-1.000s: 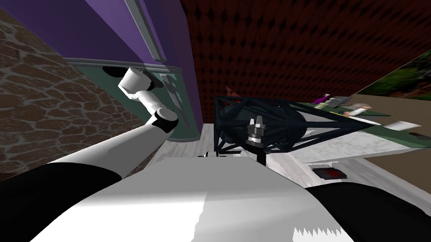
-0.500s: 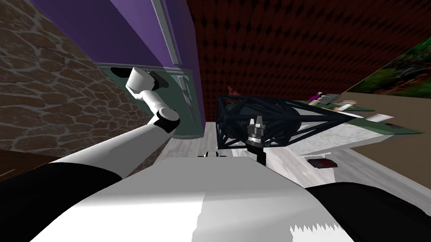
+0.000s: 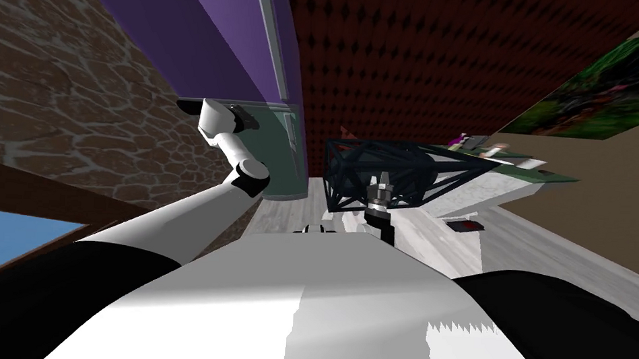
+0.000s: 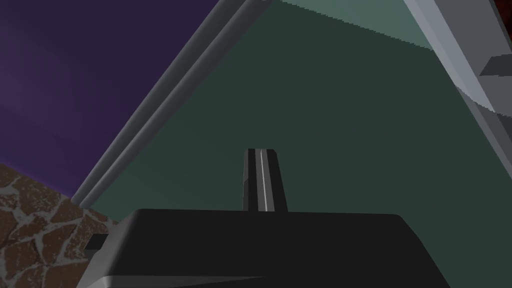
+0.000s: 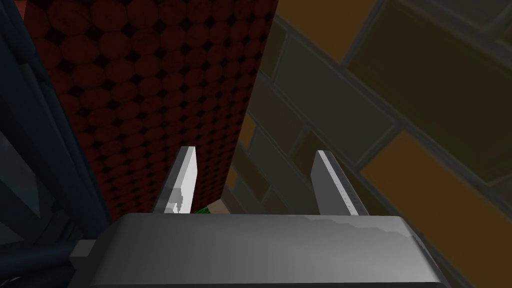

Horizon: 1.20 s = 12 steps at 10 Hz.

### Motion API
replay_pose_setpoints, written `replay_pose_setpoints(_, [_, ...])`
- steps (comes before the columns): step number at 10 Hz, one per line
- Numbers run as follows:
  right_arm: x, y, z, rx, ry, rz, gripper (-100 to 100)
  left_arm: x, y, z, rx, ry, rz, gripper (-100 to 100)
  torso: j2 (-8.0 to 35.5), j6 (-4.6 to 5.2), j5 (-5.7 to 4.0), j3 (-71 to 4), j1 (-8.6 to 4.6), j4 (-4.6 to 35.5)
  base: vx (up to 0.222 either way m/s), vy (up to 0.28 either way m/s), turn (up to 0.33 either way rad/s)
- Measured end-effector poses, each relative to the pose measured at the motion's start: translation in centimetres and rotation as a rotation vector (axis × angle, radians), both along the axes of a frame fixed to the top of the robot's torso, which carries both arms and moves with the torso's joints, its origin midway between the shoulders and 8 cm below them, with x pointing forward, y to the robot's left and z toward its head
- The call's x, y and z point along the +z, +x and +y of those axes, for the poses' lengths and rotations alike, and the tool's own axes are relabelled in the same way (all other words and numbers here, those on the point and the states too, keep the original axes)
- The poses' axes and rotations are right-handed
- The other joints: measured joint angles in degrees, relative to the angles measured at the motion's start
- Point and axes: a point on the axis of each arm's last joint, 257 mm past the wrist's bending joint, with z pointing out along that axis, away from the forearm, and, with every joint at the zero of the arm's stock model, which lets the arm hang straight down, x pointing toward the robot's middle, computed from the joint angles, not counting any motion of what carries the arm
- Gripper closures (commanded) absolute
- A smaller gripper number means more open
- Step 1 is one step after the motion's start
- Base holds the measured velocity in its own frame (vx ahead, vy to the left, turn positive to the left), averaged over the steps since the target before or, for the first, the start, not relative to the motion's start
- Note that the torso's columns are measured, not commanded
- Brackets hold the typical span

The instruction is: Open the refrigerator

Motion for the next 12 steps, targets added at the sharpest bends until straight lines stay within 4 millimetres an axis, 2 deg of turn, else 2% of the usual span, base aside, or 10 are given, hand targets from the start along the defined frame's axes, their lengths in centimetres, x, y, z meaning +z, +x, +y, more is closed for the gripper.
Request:
replay_pose_setpoints(2, [0.0, 0.0, 0.0, 0.000, 0.000, 0.000, 0, 0.3, 0.5, -2.8, -0.066, 0.001, -0.003, 100, -0.21, 0.02, -0.09, -0.13, -0.32, -0.07, -0.282, 0.246, -0.034])
replay_pose_setpoints(3, [0.0, 0.0, 0.0, 0.000, 0.000, 0.000, 0, 0.0, 0.7, -3.5, -0.084, 0.001, -0.002, 100, -0.41, 0.04, -0.20, -0.24, -0.70, -0.12, -0.103, 0.067, 0.001])
replay_pose_setpoints(4, [0.0, 0.0, 0.0, 0.000, 0.000, 0.000, 0, 0.0, 0.7, -3.5, -0.084, 0.002, -0.002, -100, -0.76, 0.07, -0.30, -0.46, -0.96, -0.22, 0.085, -0.093, 0.000])
replay_pose_setpoints(5, [0.0, 0.0, 0.0, 0.000, 0.001, 0.001, 0, 0.1, 0.4, -3.0, -0.069, 0.003, -0.002, -100, -1.10, 0.09, -0.36, -0.68, -1.18, -0.34, 0.165, -0.164, 0.012])
replay_pose_setpoints(10, [0.0, 0.0, 0.0, 0.000, 0.001, 0.000, 0, 0.2, -0.4, -0.1, -0.005, -0.001, 0.000, -100, -0.02, 0.01, -0.03, 0.00, -0.12, 0.00, 0.199, -0.196, 0.000])
replay_pose_setpoints(12, [0.0, 0.0, 0.0, 0.000, 0.001, 0.000, 0, 0.2, -0.8, 1.2, 0.025, -0.002, 0.001, -100, 0.01, 0.02, -0.09, 0.02, -0.28, 0.01, 0.165, -0.183, 0.003])
